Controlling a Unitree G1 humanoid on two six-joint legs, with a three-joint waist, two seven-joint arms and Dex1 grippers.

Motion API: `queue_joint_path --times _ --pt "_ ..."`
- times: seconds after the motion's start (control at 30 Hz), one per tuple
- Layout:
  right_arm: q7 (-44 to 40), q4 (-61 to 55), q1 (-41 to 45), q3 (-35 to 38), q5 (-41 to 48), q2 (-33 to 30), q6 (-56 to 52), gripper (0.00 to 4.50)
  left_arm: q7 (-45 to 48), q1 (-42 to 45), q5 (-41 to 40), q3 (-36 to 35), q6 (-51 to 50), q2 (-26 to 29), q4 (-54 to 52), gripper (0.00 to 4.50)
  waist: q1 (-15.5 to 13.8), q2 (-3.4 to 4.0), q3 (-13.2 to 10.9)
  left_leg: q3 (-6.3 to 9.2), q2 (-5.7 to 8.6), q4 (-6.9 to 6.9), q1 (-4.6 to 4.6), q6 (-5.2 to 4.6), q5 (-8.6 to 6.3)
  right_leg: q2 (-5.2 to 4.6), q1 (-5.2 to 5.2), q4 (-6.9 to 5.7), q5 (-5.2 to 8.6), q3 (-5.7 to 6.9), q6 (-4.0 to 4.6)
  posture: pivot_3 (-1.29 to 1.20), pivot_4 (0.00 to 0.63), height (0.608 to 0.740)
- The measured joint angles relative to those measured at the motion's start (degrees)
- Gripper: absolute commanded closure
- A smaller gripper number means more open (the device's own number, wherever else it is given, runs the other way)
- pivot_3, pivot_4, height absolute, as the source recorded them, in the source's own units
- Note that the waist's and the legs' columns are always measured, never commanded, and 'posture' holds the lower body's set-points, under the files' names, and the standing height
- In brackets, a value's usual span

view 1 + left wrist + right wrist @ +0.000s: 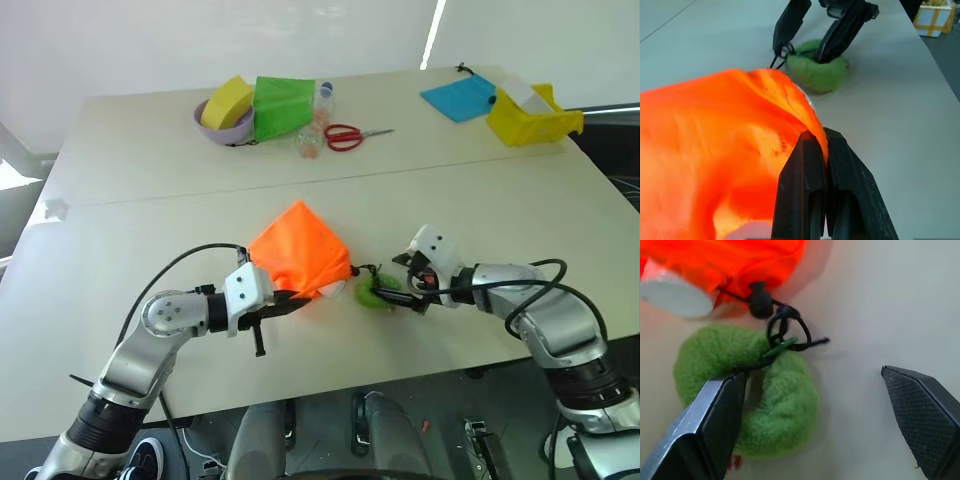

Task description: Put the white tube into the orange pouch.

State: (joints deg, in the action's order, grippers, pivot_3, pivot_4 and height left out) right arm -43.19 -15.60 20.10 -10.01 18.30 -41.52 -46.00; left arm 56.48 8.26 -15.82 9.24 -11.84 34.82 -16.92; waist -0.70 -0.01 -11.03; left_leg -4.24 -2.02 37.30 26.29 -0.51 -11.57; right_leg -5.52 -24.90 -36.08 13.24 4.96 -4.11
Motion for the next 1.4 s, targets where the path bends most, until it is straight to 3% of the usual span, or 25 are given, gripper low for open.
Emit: queue_joint_path --times 0.03,0.27,0.57,0.97,1.33,1.4 --pt "0.00 0.05 0.00 -0.10 -0.12 0.00 0.20 0.83 0.19 -0.19 -0.08 -0.18 0.01 0.20 0.00 4.50 0.00 0.00 0.00 0.00 0.00 0.00 0.00 0.00 0.00 0.00 0.00 0.00 0.00 0.00 0.00 0.00 0.150 0.740" --pt "-2.62 -0.39 -0.78 -0.23 0.14 -2.08 0.68 4.43 2.40 -0.94 -1.19 -1.97 0.35 2.90 0.00 4.50 -0.13 0.00 0.00 -0.01 -0.01 0.03 -0.02 0.01 -0.01 -0.02 0.02 -0.01 0.00 0.00 0.00 0.00 0.150 0.740" --pt "-10.57 -3.68 -5.69 2.54 3.10 -9.90 0.91 4.48 6.54 -1.79 -1.81 -4.32 3.88 6.19 2.38 4.50 -0.06 -0.03 0.02 0.00 -0.03 -0.01 -0.01 0.00 -0.01 -0.05 -0.02 0.02 0.00 -0.02 0.00 0.00 0.150 0.740" --pt "-17.44 -6.03 -12.91 6.47 5.28 -17.39 3.05 4.48 6.50 -4.44 -2.32 -1.47 2.50 4.82 -1.70 4.50 -0.07 -0.05 0.02 -0.02 -0.05 0.01 -0.02 0.01 -0.02 -0.08 -0.02 0.03 0.00 -0.05 0.00 0.00 0.150 0.740" --pt "-14.91 -1.16 -11.09 6.78 2.01 -16.41 7.34 4.48 1.48 -4.97 0.09 1.51 -0.34 1.56 0.02 4.50 -0.07 -0.04 0.02 -0.05 -0.10 0.08 -0.09 0.03 -0.03 -0.06 0.00 0.00 0.00 -0.05 0.00 0.00 0.150 0.740" --pt "-14.90 -0.93 -10.96 6.68 1.84 -16.11 7.63 4.50 1.36 -4.37 -0.22 1.21 -1.06 1.17 1.46 3.91 -0.10 -0.05 0.02 -0.05 -0.10 0.07 -0.09 0.02 -0.02 -0.06 -0.01 -0.01 -0.01 -0.05 0.00 0.00 0.150 0.740"
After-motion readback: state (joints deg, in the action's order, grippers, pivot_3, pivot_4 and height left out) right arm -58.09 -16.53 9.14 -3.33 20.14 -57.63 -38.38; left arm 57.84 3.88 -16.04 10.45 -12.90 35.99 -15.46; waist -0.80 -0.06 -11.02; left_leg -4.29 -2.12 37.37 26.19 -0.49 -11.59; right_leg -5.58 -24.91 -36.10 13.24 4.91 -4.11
